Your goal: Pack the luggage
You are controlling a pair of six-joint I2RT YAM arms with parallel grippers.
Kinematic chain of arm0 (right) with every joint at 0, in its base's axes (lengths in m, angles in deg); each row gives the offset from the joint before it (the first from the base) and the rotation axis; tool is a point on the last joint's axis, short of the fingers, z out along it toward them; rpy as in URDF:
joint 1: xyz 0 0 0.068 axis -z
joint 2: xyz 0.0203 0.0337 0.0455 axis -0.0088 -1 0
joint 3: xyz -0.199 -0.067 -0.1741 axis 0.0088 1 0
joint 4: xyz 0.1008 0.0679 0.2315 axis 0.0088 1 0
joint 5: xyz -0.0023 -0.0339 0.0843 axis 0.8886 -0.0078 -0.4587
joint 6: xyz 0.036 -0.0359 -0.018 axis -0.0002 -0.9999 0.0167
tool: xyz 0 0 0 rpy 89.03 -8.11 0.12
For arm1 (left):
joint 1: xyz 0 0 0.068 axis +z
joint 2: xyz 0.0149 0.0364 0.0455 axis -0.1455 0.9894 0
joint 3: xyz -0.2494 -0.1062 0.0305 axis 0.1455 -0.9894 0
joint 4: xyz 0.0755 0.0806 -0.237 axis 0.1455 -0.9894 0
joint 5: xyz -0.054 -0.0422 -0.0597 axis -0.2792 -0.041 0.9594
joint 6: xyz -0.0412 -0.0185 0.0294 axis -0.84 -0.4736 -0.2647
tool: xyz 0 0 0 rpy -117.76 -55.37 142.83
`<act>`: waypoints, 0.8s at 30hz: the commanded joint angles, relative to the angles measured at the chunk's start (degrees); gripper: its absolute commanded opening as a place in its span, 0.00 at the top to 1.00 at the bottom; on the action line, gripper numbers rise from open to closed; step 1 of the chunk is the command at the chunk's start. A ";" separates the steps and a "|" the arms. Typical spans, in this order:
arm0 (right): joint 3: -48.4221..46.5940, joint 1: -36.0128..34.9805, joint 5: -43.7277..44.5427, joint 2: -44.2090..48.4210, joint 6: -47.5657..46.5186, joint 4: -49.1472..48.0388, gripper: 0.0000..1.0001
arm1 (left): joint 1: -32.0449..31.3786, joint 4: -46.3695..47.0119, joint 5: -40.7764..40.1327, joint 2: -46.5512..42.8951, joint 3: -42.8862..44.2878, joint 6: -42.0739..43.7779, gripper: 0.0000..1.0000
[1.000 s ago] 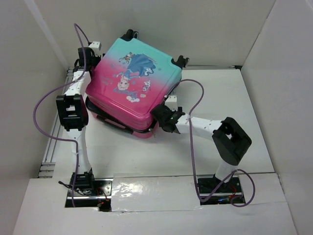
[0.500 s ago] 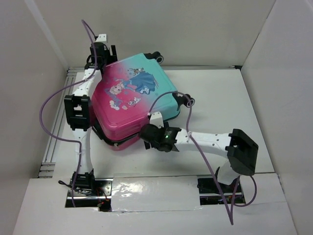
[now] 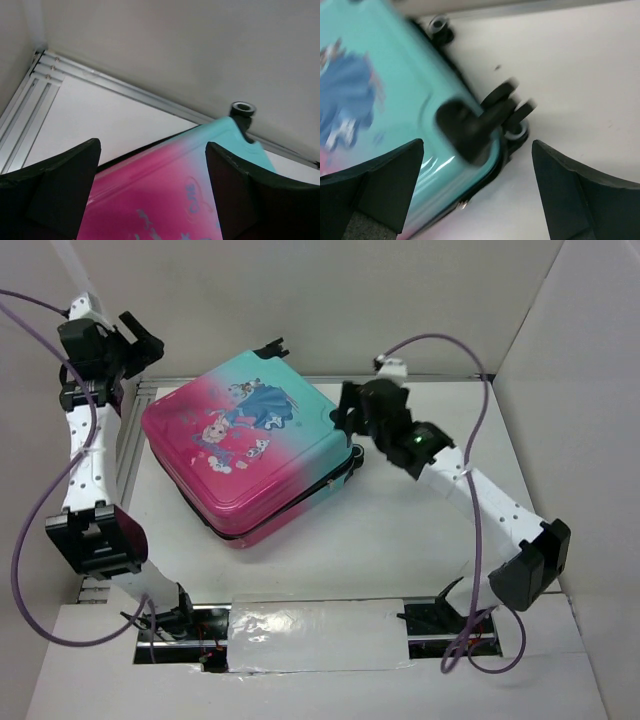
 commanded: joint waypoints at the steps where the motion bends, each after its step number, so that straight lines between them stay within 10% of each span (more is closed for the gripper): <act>1: -5.49 8.22 -9.19 -1.83 -3.05 -3.65 0.05 | 1.17 -1.05 5.71 1.34 -1.66 -1.79 0.01; 5: -7.78 17.26 -8.59 -6.41 -4.36 -4.78 0.03 | 1.17 -9.15 2.66 4.52 -0.22 -2.48 0.08; 11: -12.96 30.63 -25.09 -16.69 -2.69 -8.48 0.05 | 5.29 -5.12 -3.95 -6.81 -21.84 -9.59 0.08; 24: -29.14 29.34 -41.89 -45.00 -8.32 -10.05 0.14 | 12.86 -5.36 -4.30 -15.79 -33.47 -12.42 0.08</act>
